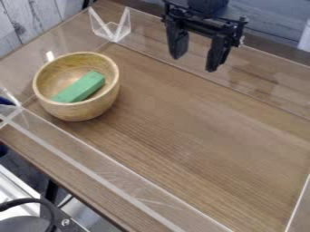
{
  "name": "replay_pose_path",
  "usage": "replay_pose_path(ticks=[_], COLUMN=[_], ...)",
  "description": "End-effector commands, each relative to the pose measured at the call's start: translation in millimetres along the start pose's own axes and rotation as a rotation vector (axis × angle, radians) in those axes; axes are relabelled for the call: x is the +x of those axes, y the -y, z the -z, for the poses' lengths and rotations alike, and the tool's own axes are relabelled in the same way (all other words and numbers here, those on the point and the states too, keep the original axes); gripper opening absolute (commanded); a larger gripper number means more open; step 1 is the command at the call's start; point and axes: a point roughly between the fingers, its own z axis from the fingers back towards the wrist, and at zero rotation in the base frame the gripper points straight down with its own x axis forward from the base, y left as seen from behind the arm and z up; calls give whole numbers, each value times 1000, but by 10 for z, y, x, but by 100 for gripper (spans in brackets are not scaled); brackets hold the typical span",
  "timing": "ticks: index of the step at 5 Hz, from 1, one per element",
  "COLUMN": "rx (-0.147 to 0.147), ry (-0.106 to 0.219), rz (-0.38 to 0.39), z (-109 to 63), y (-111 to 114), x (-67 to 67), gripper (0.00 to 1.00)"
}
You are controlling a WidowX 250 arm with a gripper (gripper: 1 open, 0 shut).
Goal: Remove the green block from inside the brown bowl and put it on the table
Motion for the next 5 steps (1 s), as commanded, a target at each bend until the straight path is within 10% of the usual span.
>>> replay_pose_path(ticks=[1, 5], rx=[5, 23], ry=[-24, 11], rz=[1, -111], z=[64, 118], y=[-56, -1288], x=[-43, -614], gripper=[100, 100])
